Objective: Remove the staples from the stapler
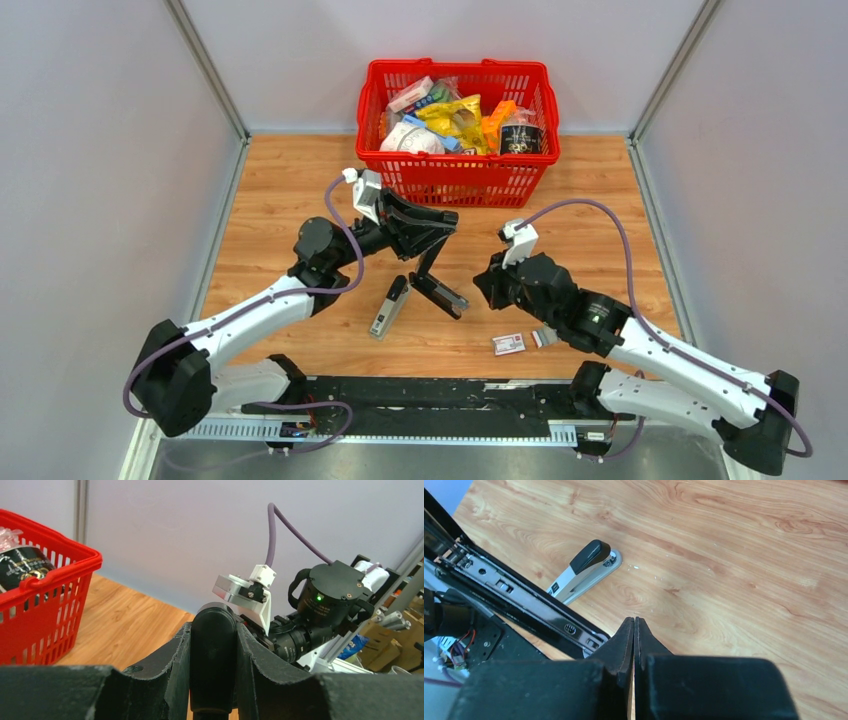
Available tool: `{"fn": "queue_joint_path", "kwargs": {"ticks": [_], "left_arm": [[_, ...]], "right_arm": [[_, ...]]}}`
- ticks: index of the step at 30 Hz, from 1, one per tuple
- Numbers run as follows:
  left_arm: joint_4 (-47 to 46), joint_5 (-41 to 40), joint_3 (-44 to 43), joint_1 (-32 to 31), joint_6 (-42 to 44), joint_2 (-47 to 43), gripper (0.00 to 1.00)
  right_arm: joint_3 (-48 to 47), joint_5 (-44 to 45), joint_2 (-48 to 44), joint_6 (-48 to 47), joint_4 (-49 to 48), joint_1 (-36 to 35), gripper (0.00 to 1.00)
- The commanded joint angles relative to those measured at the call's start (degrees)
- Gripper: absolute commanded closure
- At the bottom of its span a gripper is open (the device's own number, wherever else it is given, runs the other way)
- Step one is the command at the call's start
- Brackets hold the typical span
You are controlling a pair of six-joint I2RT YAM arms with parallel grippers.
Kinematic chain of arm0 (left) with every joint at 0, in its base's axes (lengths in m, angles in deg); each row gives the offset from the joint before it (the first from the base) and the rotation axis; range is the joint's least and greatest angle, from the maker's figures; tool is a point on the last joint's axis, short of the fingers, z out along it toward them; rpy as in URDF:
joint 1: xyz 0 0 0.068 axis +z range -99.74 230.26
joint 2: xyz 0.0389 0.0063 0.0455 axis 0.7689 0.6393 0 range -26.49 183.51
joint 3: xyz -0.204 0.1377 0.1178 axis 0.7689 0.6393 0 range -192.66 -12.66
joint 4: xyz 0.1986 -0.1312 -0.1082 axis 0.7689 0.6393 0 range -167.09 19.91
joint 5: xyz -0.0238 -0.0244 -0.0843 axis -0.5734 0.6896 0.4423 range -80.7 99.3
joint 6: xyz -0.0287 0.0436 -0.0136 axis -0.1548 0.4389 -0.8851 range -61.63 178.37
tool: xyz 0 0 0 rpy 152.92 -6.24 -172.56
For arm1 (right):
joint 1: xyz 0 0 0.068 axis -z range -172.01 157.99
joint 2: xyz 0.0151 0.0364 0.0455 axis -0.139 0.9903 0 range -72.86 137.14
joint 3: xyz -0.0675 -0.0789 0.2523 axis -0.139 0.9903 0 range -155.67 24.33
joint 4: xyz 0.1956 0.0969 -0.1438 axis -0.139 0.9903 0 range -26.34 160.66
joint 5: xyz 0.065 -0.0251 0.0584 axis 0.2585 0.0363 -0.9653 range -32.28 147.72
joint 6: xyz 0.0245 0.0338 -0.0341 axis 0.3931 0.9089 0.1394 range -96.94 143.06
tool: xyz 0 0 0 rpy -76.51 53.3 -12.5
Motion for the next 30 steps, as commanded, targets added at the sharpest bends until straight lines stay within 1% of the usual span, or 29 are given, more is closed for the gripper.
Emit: {"fn": "queue_joint_path", "kwargs": {"ticks": [1,4,7,12,17,18,26,30], "left_arm": [[-1.7,-3.7,-2.0,0.2,0.2,0.2,1.0],[-1.0,-5.3,-1.7,0.2,0.2,0.4,1.0],[0.5,-7.9,-1.7,0.1,0.2,0.7,1.0],[1.8,-9.3,-3.0,0.2,-0.9,1.9,1.0],[4.1,-12.3,-3.4,0.2,-1.8,2.5,1.0],[4.6,-12.6,-3.5,0.2,-1.8,2.5,1.0],[7.0,-15.2,-4.8,0.2,-3.2,4.0,1.0],[8.4,-16.6,-5.3,0.2,-3.3,4.5,1.0]], "right_arm": [[1.6,3.6,1.7,-2.3,-12.1,-0.4,1.0],[2.2,2.8,3.2,-3.5,-14.5,-0.4,1.0],[2.7,0.0,5.1,-4.5,-17.3,-0.4,1.0],[3.6,-1.5,8.1,-6.0,-20.0,-0.4,1.0],[5.2,-5.0,9.9,-6.9,-23.8,-0.4,1.0],[5.5,-5.8,10.5,-6.9,-23.8,-0.4,1.0],[10.5,-11.8,14.3,-5.5,-33.8,-0.4,1.0],[12.1,-15.9,15.0,-4.6,-36.2,-0.4,1.0]]}}
